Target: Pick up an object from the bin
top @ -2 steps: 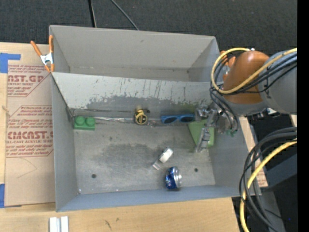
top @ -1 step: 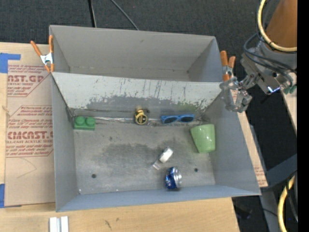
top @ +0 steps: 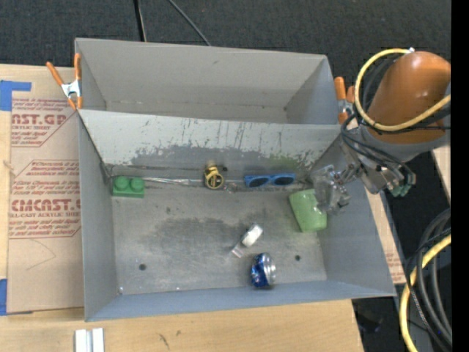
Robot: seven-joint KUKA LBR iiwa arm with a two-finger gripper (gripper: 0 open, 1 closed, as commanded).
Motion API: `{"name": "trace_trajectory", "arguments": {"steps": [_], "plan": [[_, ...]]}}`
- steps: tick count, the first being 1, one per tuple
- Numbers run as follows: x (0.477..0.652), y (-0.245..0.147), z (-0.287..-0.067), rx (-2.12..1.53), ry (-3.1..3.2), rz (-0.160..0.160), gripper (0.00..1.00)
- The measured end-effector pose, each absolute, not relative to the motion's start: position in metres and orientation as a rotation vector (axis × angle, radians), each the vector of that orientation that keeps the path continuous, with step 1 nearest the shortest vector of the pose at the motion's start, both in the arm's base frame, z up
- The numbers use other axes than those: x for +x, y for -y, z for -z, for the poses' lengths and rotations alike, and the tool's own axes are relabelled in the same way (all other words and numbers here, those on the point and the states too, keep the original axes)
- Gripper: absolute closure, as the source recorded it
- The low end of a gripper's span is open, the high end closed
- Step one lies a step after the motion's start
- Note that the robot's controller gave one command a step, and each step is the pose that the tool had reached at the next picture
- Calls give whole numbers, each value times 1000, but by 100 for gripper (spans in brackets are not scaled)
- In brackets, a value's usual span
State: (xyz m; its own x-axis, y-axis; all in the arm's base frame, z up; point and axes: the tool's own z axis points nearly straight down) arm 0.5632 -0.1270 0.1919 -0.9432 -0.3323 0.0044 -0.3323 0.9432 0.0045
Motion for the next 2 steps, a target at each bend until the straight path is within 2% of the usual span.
{"name": "trace_trajectory", "arguments": {"steps": [1,2], "plan": [[565,127,-197,531,3099,0,0],[584,141,-100,805,3057,9,0]]}}
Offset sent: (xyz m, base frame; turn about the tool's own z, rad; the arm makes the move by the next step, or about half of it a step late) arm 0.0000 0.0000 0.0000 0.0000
